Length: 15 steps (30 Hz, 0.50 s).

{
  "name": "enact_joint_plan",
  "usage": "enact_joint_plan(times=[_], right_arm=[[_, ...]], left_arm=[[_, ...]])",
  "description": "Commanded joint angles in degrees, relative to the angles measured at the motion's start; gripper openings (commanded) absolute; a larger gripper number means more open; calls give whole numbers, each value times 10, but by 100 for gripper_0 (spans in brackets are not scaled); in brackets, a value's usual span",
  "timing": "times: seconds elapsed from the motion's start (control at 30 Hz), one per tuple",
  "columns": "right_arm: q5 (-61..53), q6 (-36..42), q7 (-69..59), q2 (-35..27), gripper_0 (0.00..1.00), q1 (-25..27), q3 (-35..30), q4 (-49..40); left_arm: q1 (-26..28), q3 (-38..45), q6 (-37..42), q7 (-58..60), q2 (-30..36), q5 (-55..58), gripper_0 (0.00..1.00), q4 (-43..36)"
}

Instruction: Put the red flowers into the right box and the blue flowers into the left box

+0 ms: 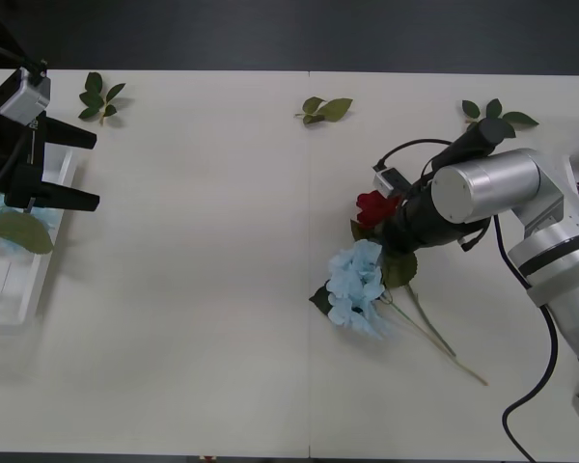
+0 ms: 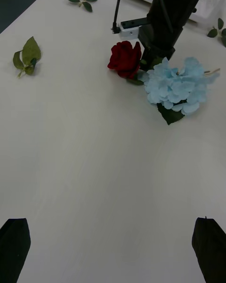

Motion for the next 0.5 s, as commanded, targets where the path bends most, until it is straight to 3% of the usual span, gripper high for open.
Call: enact_joint_plan(times=[0.03, 0.33, 0.5], right_arm=[[-12, 20, 38, -27, 0, -17, -35, -33], [-98, 66, 45, -116, 0, -21, -124, -81], [-114, 66, 52, -166, 0, -21, -140, -81]], left_arm=[[-13, -2, -3, -20, 27, 25, 100, 0], [-13, -9, 4, -20, 26, 48, 100, 6], [-13, -9, 9, -20, 16, 57, 100, 6]])
